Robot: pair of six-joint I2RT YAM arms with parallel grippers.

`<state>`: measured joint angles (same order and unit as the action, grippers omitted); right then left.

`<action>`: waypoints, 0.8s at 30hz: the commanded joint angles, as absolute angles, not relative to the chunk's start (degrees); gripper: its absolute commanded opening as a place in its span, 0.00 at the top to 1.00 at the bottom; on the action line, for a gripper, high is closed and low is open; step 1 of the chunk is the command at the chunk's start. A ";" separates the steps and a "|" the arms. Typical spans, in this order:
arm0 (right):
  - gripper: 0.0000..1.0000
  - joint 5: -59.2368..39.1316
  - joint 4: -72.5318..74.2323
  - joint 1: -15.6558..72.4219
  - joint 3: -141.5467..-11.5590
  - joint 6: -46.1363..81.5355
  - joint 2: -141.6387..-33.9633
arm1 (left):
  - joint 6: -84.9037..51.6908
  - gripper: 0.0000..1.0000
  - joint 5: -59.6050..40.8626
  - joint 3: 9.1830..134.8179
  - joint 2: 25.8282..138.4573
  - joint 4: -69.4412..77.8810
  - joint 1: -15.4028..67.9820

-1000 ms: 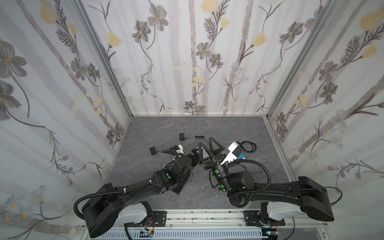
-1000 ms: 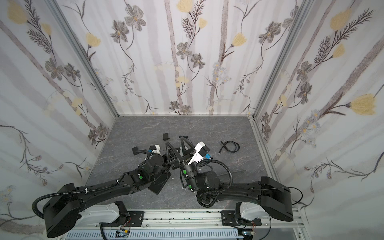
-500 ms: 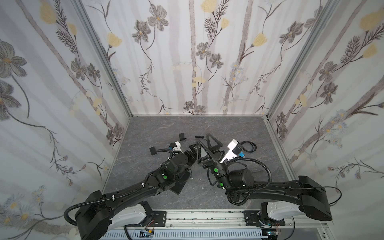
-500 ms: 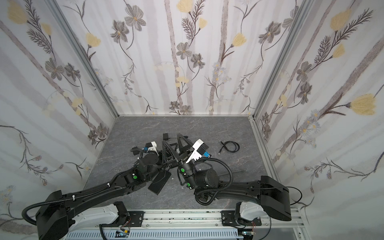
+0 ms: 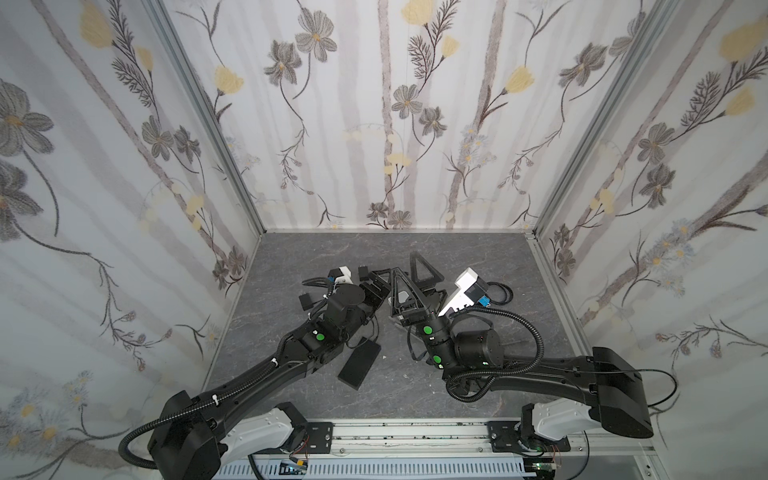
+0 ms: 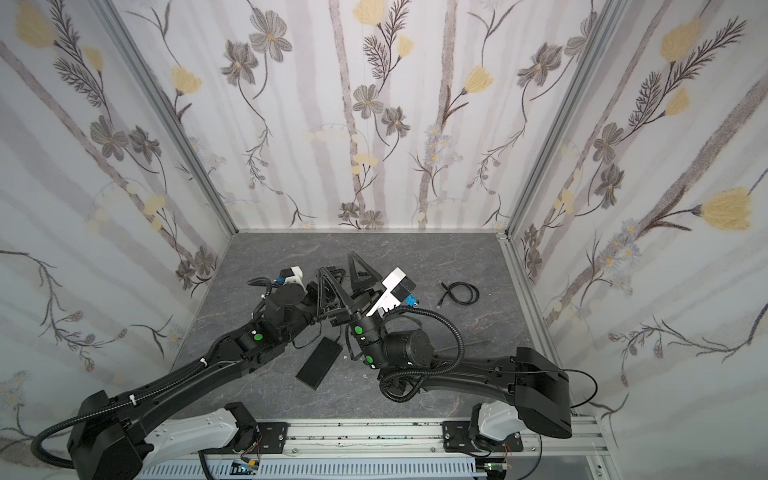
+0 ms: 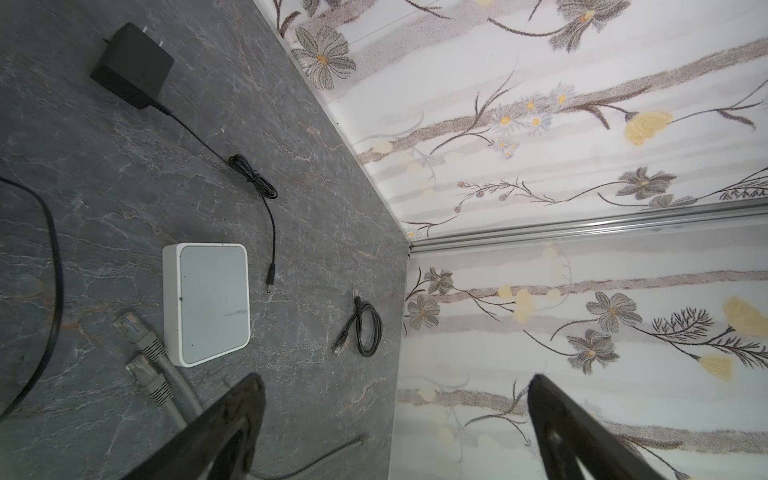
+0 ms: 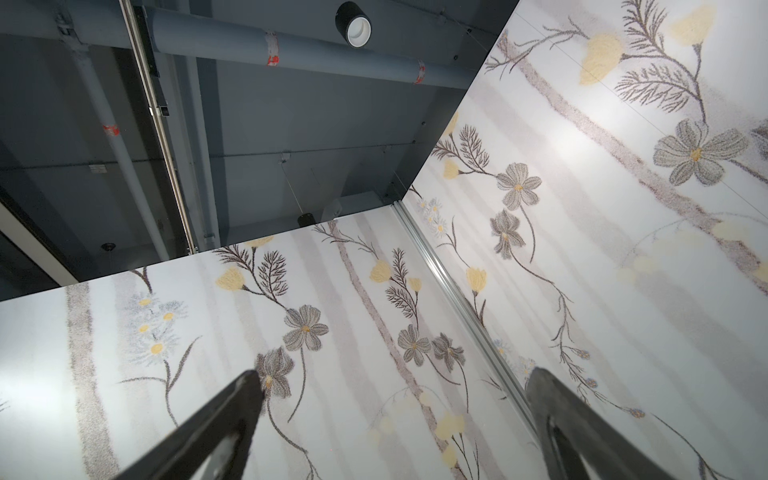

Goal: Insert the plug into the switch port

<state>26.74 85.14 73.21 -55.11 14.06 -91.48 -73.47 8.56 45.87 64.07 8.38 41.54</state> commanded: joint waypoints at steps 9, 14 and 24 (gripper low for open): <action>0.00 28.03 71.49 70.04 -67.58 13.54 -94.26 | -77.69 0.00 -3.73 56.26 71.16 5.61 33.79; 0.00 24.53 68.15 66.03 -67.93 19.88 -94.05 | -78.40 0.00 -2.23 58.17 73.31 3.26 33.78; 0.00 7.67 88.47 61.35 -62.99 28.75 -104.46 | -74.60 0.00 10.31 39.80 61.53 13.01 35.29</action>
